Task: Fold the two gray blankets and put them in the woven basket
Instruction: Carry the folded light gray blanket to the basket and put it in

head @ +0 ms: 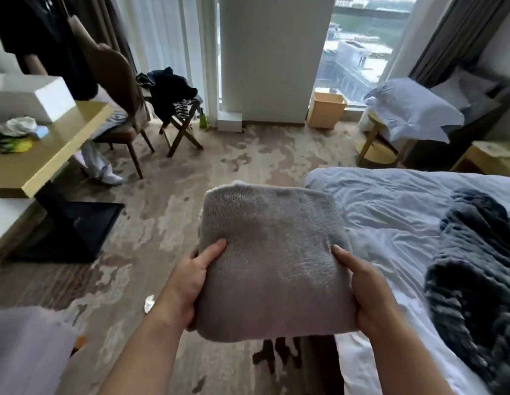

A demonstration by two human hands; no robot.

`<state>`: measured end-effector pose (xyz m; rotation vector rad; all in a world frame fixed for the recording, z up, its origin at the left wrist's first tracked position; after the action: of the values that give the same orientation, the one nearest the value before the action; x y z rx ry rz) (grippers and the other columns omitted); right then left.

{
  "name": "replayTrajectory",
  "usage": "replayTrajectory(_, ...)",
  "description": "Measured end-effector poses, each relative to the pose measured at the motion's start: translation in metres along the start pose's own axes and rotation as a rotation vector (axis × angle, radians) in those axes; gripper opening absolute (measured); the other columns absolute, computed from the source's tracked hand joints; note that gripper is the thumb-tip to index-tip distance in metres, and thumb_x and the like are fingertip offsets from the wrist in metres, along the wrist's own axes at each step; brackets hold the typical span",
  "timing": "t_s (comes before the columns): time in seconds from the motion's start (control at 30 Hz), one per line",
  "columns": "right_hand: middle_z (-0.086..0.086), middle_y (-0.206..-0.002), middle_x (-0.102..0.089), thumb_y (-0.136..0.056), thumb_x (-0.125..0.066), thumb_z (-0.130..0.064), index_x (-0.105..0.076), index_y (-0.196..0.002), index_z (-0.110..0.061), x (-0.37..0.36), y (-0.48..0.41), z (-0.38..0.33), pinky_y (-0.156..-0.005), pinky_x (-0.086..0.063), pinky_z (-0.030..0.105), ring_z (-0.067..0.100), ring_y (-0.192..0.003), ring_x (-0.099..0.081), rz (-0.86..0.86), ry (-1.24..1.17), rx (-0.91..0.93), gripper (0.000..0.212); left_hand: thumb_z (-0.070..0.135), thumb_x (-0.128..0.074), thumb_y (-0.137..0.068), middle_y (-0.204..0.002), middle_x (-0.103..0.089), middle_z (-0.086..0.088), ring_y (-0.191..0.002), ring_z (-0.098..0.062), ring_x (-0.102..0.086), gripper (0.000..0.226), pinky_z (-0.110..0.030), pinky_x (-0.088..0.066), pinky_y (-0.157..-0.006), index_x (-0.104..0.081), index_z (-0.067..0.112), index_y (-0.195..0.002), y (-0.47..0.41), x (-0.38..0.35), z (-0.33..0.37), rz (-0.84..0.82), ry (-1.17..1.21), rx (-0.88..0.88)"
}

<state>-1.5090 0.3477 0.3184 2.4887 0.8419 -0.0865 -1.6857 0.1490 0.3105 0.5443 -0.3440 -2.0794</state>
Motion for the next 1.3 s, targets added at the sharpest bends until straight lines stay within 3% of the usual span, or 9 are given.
replayTrajectory(0.13,0.017,-0.096,-0.074,-0.079,-0.071,-0.027,-0.076,-0.095,-0.008,0.0,-0.067,-0.032,-0.089,-0.054,0.05,0.033,-0.089,-0.072,0.132,-0.006,-0.001,0.026,0.038,-0.075,-0.069,-0.088,-0.075,-0.007,-0.078,-0.025,-0.073,0.042,-0.032,-0.056,-0.059,-0.066,0.019,-0.105,-0.091,-0.038,0.037,-0.074,-0.021,-0.003)
replayTrajectory(0.33,0.017,-0.092,-0.075,-0.077,-0.072,-0.023,-0.072,-0.096,-0.004,0.005,-0.212,-0.084,-0.086,-0.055,0.049,0.036,-0.088,-0.071,0.238,-0.001,0.053,0.028,0.023,-0.063,-0.085,-0.09,-0.074,-0.016,-0.076,-0.029,-0.071,0.026,-0.036,-0.056,-0.063,-0.063,0.011,-0.108,-0.235,-0.1,0.069,-0.122,-0.011,0.045)
replayTrajectory(0.5,0.012,-0.085,-0.075,-0.081,-0.069,-0.019,-0.07,-0.092,-0.01,-0.018,-0.355,-0.15,-0.073,-0.056,0.039,0.027,-0.075,-0.072,0.143,0.02,0.095,0.014,0.011,-0.053,-0.09,-0.108,-0.067,-0.024,-0.09,-0.033,-0.065,0.03,-0.044,-0.053,-0.08,-0.058,0.006,-0.119,-0.354,-0.135,0.121,-0.027,-0.012,-0.002)
replayTrajectory(0.6,0.009,-0.086,-0.075,-0.079,-0.069,-0.021,-0.073,-0.088,-0.015,-0.038,-0.426,-0.188,-0.071,-0.054,0.038,0.027,-0.077,-0.072,0.053,0.069,0.098,0.011,0.009,-0.053,-0.09,-0.105,-0.07,-0.014,-0.082,-0.021,-0.069,0.029,-0.031,-0.055,-0.063,-0.057,0.013,-0.118,-0.415,-0.144,0.158,0.003,-0.017,-0.059)
replayTrajectory(0.77,0.012,-0.092,-0.075,-0.079,-0.068,-0.02,-0.075,-0.089,-0.014,-0.068,-0.533,-0.225,-0.072,-0.054,0.037,0.029,-0.085,-0.071,-0.051,0.142,0.012,0.014,0.015,-0.062,-0.087,-0.096,-0.075,-0.003,-0.081,-0.016,-0.072,0.026,-0.025,-0.054,-0.058,-0.06,0.022,-0.112,-0.507,-0.148,0.2,0.032,-0.03,-0.058)
replayTrajectory(0.9,0.014,-0.095,-0.074,-0.075,-0.074,-0.023,-0.075,-0.087,-0.01,-0.086,-0.621,-0.248,-0.076,-0.052,0.039,0.03,-0.088,-0.071,-0.064,0.194,-0.049,0.018,0.013,-0.062,-0.087,-0.091,-0.075,-0.004,-0.073,-0.015,-0.072,0.022,-0.022,-0.053,-0.053,-0.063,0.019,-0.107,-0.603,-0.158,0.225,0.007,-0.038,-0.024)
replayTrajectory(0.97,0.012,-0.091,-0.075,-0.075,-0.074,-0.024,-0.076,-0.08,-0.014,-0.092,-0.666,-0.261,-0.074,-0.054,0.038,0.027,-0.084,-0.072,-0.026,0.223,-0.056,0.012,0.01,-0.061,-0.087,-0.094,-0.075,-0.005,-0.073,-0.015,-0.071,0.024,-0.021,-0.054,-0.053,-0.062,0.016,-0.11,-0.66,-0.169,0.236,-0.04,-0.055,0.0)
replayTrajectory(1.07,0.009,-0.083,-0.074,-0.077,-0.072,-0.021,-0.075,-0.072,-0.018,-0.094,-0.726,-0.287,-0.057,-0.05,0.028,0.023,-0.073,-0.072,0.063,0.215,-0.061,0.007,0.008,-0.062,-0.086,-0.099,-0.074,-0.006,-0.08,-0.018,-0.072,0.032,-0.024,-0.055,-0.058,-0.059,0.015,-0.117,-0.747,-0.196,0.259,-0.133,-0.074,0.05)
replayTrajectory(1.3,0.014,-0.093,-0.074,-0.081,-0.07,-0.019,-0.073,-0.087,-0.009,-0.084,-0.828,-0.354,-0.075,-0.049,0.04,0.033,-0.088,-0.069,0.311,0.191,-0.056,0.013,0.008,-0.062,-0.085,-0.098,-0.074,-0.009,-0.084,-0.021,-0.071,0.033,-0.031,-0.053,-0.068,-0.058,0.011,-0.117,-0.915,-0.292,0.308,-0.345,-0.164,0.147)
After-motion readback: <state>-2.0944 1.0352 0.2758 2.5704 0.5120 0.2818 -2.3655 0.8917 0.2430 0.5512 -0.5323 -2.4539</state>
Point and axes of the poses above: each hand's wrist, its own y-axis away from the middle knuckle, its own x-axis out of the back of the hand, z = x × y, the point moved 2 cm from there along -y, towards the middle knuckle
